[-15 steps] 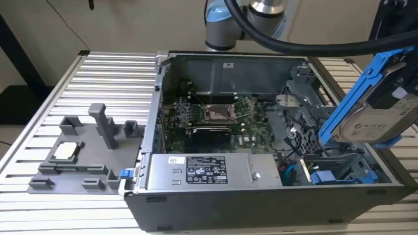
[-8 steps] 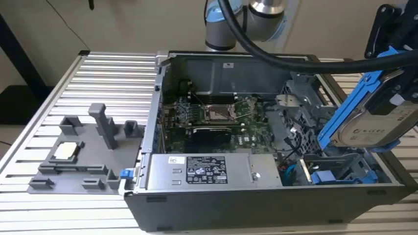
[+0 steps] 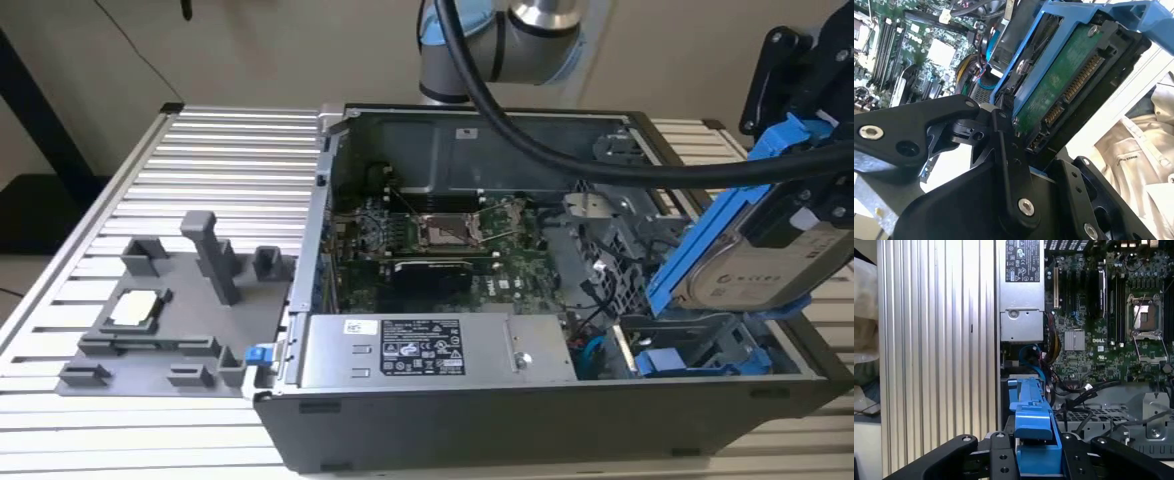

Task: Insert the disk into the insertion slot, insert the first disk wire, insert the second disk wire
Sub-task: 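Insert the disk into the insertion slot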

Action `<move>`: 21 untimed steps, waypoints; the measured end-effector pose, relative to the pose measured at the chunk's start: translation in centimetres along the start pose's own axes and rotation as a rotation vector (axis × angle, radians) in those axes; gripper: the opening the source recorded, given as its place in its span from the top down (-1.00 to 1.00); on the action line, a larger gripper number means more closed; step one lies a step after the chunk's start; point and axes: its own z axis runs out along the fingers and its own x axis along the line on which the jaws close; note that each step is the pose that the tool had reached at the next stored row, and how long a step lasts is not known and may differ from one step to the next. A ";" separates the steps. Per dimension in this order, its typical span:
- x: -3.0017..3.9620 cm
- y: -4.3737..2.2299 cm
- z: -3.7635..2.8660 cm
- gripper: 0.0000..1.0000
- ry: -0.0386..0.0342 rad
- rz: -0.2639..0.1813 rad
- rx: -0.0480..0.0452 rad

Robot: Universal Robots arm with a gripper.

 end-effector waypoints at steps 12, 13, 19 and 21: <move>0.08 -0.35 1.40 0.34 0.0000 0.000 0.0009; 0.08 -0.40 1.56 0.34 0.0000 0.000 0.0009; 0.07 -0.61 2.61 0.34 0.0000 0.000 0.0011; 0.07 -0.66 2.97 0.34 0.0001 0.000 0.0011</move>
